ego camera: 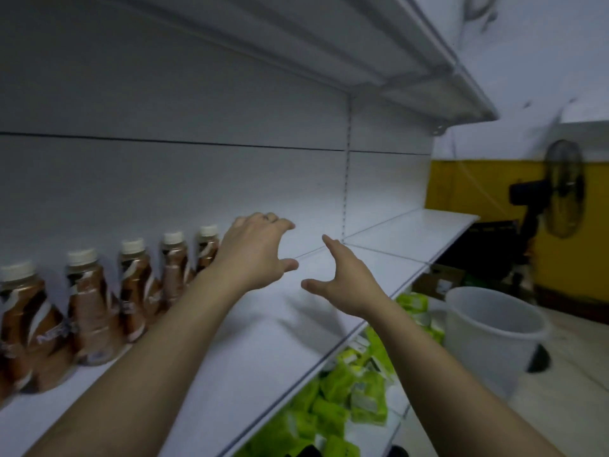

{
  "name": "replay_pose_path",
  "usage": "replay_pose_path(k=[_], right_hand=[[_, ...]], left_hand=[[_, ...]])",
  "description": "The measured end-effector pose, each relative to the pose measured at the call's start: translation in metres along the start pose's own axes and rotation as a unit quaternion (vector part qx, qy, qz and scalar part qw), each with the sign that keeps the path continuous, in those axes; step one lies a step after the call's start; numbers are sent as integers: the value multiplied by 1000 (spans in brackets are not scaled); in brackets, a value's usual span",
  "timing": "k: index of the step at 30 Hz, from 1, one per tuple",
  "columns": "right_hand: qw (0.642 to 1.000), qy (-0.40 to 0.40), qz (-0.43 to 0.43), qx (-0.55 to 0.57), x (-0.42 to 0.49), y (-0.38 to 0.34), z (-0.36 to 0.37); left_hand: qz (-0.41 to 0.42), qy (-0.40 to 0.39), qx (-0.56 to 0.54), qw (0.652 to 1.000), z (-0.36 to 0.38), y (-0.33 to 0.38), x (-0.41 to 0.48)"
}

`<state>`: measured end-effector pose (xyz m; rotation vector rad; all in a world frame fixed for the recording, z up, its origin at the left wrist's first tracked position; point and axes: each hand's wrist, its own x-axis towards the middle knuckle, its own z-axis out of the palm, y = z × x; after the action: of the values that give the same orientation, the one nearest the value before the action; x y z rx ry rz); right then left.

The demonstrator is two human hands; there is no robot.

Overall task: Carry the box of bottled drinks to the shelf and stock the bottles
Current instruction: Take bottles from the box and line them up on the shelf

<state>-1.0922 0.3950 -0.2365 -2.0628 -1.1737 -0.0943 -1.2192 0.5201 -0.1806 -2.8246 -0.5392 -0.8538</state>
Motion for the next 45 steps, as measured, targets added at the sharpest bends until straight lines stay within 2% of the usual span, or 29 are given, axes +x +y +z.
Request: replay_pose_path(k=[6, 14, 23, 28, 32, 36, 39, 42, 45], right_hand=[[994, 62, 69, -58, -65, 63, -65], [961, 110, 218, -130, -169, 135, -123], [904, 78, 391, -151, -284, 212, -124], [861, 56, 489, -130, -347, 255, -109], [838, 53, 537, -83, -383, 292, -92], [817, 9, 575, -38, -403, 339, -71], [788, -27, 615, -9, -413, 376, -51], [753, -56, 655, 35, -421, 412, -31], [724, -124, 679, 14, -430, 447, -12]], left_hand=[[87, -50, -106, 989, 26, 98, 7], [202, -138, -217, 945, 93, 228, -12], [255, -249, -305, 883, 167, 337, -62], [283, -336, -302, 846, 213, 380, -95], [272, -396, -282, 831, 254, 408, -113], [251, -449, -263, 816, 302, 430, -127], [225, -487, -242, 808, 343, 446, -135], [187, -550, -232, 780, 388, 459, -147], [145, -613, -216, 747, 434, 468, -164]])
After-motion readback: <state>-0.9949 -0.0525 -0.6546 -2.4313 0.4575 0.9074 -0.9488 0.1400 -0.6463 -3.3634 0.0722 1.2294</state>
